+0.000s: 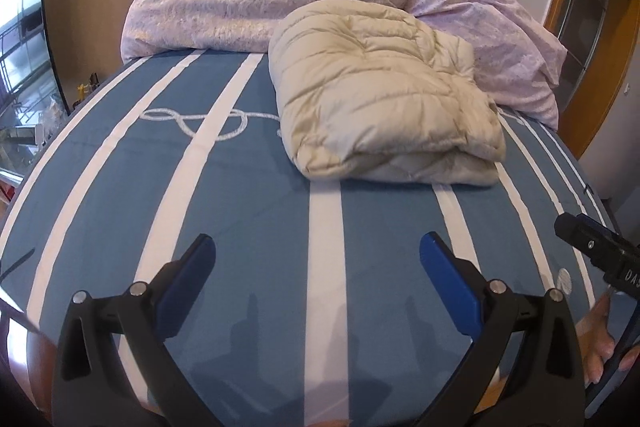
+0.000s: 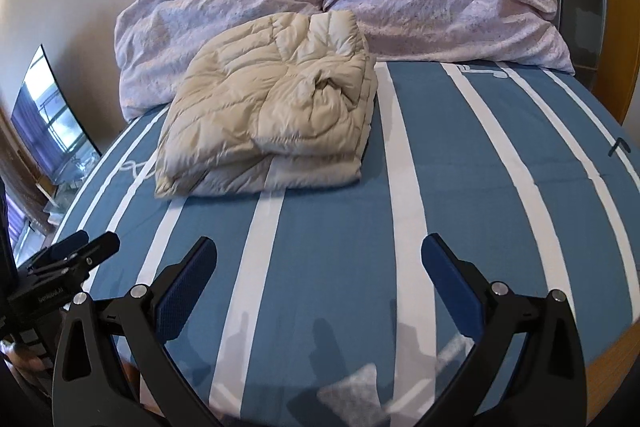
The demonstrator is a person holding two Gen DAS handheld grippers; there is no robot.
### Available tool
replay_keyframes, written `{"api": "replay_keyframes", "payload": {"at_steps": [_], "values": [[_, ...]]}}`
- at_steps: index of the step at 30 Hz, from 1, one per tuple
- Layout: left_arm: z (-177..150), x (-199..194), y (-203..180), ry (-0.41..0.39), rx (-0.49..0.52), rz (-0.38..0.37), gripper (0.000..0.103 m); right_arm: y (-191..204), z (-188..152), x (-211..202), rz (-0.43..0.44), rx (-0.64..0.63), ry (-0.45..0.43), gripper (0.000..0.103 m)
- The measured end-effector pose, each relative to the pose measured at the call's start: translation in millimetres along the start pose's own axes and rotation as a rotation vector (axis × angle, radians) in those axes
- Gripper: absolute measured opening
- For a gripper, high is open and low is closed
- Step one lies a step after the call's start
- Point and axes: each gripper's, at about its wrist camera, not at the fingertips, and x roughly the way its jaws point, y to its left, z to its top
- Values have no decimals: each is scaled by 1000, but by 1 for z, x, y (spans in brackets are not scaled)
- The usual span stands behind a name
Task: Fold large clothes
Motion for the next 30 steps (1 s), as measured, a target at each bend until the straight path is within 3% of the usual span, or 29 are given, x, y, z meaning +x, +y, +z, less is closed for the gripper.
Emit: {"api": "replay_keyframes", "payload": {"at_steps": [8, 16, 30], "values": [[-3, -44, -8, -15, -15, -29, 101, 13, -4, -40, 7, -43, -11, 102], [-5, -65, -21, 2, 12, -55, 101, 28, -2, -64, 47, -62, -19, 102], [-1, -81, -23, -26, 0, -117, 101, 19, 2, -73, 85, 7, -26, 102]]}}
